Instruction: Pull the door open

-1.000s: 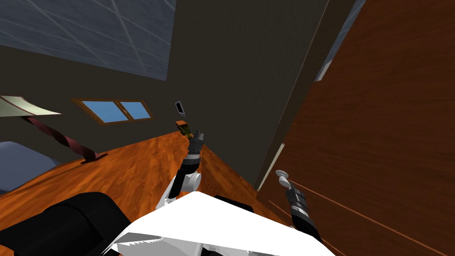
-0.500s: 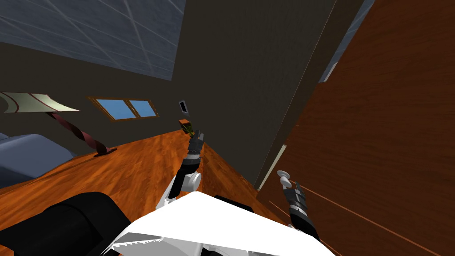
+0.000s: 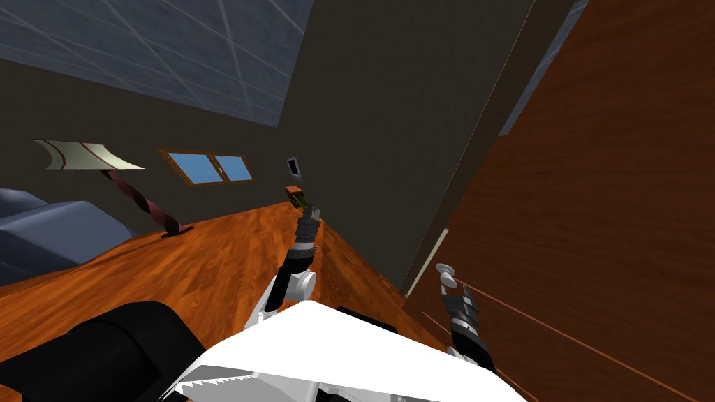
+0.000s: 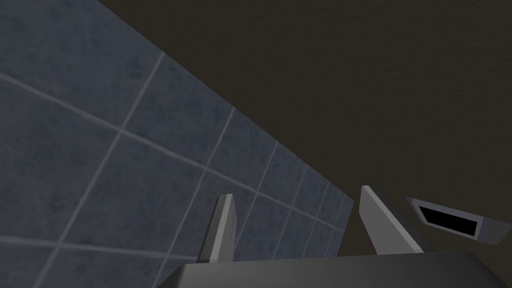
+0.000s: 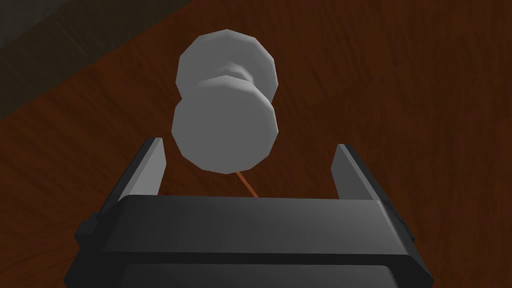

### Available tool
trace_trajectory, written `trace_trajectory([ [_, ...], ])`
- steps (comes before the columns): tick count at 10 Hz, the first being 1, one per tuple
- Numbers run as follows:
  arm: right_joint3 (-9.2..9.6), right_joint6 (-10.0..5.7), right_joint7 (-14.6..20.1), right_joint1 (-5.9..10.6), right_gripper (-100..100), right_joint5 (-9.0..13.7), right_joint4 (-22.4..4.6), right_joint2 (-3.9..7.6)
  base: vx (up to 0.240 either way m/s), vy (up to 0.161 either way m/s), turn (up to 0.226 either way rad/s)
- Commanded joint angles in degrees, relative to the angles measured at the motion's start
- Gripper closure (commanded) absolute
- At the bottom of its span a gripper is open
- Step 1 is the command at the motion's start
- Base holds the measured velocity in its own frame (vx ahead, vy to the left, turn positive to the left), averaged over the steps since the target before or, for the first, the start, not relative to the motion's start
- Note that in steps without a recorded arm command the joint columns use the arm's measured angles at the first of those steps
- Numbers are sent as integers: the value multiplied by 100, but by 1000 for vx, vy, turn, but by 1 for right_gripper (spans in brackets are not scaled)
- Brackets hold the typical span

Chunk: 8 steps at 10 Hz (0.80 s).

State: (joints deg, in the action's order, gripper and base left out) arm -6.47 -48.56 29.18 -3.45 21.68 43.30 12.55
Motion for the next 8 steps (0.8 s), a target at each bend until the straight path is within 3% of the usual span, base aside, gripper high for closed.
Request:
trace_trajectory([
  [1,43,8,262,3,-100,110,38,-24,-39,-4,33],
  [5,169,29,856,21,-100,426,132,-98,-58,-5,44],
  [8,214,36,1182,27,-100,536,164,-125,-53,-3,24],
])
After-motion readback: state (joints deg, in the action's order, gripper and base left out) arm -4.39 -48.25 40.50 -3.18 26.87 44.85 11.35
